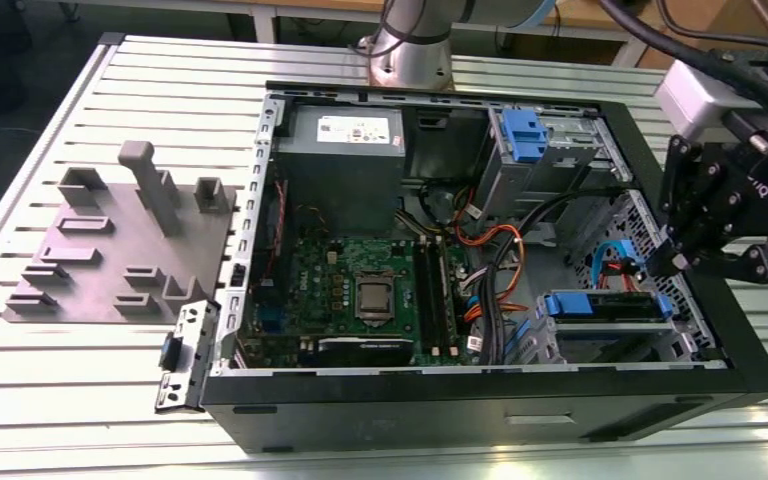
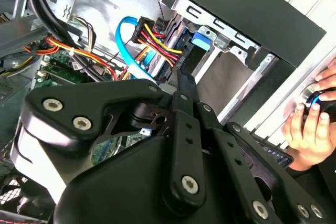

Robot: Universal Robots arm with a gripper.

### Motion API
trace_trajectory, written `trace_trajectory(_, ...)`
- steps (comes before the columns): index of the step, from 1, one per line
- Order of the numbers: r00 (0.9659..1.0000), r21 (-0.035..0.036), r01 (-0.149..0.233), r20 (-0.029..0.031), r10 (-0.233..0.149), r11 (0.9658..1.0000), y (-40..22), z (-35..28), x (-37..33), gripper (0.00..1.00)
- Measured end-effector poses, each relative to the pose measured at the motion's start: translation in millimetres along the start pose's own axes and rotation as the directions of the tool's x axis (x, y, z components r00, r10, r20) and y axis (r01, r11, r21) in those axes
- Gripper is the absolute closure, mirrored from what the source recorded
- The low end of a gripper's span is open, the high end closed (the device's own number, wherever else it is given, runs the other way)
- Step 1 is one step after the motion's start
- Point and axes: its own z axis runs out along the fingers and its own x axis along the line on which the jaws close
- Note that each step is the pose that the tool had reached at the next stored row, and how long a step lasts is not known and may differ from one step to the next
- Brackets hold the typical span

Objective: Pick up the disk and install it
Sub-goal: 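Insert the second disk wire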

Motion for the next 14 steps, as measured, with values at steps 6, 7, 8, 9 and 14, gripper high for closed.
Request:
trace_trajectory(6,1.0000,0.0000,0.000,-0.0001,0.000,1.0000,4.7,-2.1,-0.8,0.89)
trace_trajectory(7,1.0000,0.0000,0.000,-0.0001,0.000,1.0000,5.5,-3.9,-0.9,0.89)
trace_trajectory(8,1.0000,0.0000,0.000,0.0001,0.000,1.0000,5.9,-5.9,-1.0,0.89)
trace_trajectory(9,1.0000,0.0000,0.000,0.0000,0.000,1.0000,6.4,-7.1,-1.1,0.89)
trace_trajectory(14,1.0000,0.0001,0.000,0.0020,0.000,1.0000,7.3,-7.0,-2.1,0.89)
